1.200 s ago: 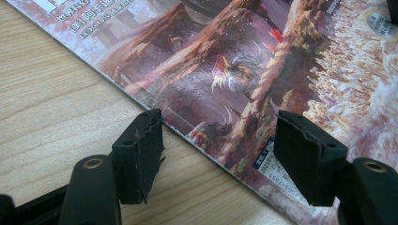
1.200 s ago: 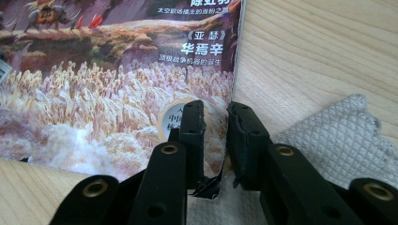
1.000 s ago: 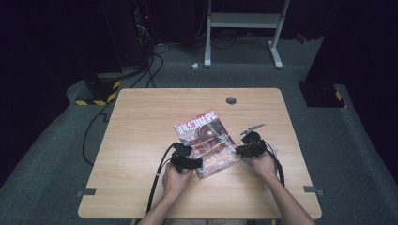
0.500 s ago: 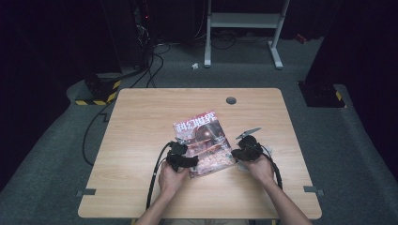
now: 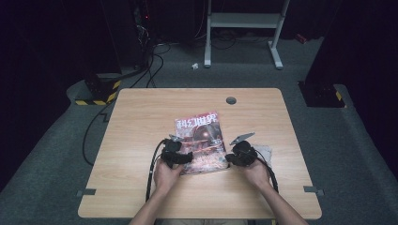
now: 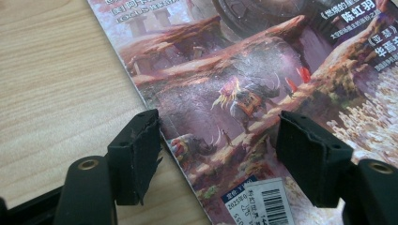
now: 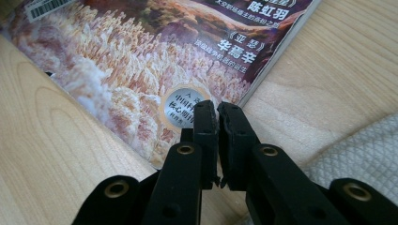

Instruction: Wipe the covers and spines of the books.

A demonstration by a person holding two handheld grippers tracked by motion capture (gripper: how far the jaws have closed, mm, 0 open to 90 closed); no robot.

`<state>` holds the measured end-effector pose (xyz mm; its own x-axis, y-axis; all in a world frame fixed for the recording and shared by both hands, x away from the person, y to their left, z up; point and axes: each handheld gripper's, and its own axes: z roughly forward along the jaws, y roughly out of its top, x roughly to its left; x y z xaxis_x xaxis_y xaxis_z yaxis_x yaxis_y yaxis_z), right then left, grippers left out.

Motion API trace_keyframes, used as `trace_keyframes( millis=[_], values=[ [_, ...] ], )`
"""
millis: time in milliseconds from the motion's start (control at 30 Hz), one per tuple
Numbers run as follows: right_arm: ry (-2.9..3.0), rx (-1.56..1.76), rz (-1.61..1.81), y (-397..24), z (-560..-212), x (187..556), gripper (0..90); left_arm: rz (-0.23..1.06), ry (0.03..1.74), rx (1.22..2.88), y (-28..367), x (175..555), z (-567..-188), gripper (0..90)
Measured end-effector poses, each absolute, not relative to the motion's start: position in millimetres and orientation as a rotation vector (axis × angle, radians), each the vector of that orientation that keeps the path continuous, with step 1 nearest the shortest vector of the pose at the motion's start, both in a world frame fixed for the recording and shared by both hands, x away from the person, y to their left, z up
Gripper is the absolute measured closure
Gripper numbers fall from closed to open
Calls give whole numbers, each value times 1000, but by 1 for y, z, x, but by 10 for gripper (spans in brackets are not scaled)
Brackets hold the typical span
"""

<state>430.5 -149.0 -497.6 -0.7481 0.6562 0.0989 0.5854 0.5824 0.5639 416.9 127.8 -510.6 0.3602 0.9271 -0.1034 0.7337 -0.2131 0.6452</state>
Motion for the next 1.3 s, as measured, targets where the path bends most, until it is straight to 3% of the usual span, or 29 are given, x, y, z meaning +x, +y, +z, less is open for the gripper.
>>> trace_keyframes(
  millis=[267,1033,1300],
  values=[
    [2690,1044,896,-148,-498,426,852,400,1414,2086,123,432,-506,300],
    [2651,1043,891,-149,-499,425,845,412,1375,2065,120,447,-510,298],
    [2587,1044,895,-167,-487,415,742,395,1375,2057,125,440,-505,326]
  ],
)
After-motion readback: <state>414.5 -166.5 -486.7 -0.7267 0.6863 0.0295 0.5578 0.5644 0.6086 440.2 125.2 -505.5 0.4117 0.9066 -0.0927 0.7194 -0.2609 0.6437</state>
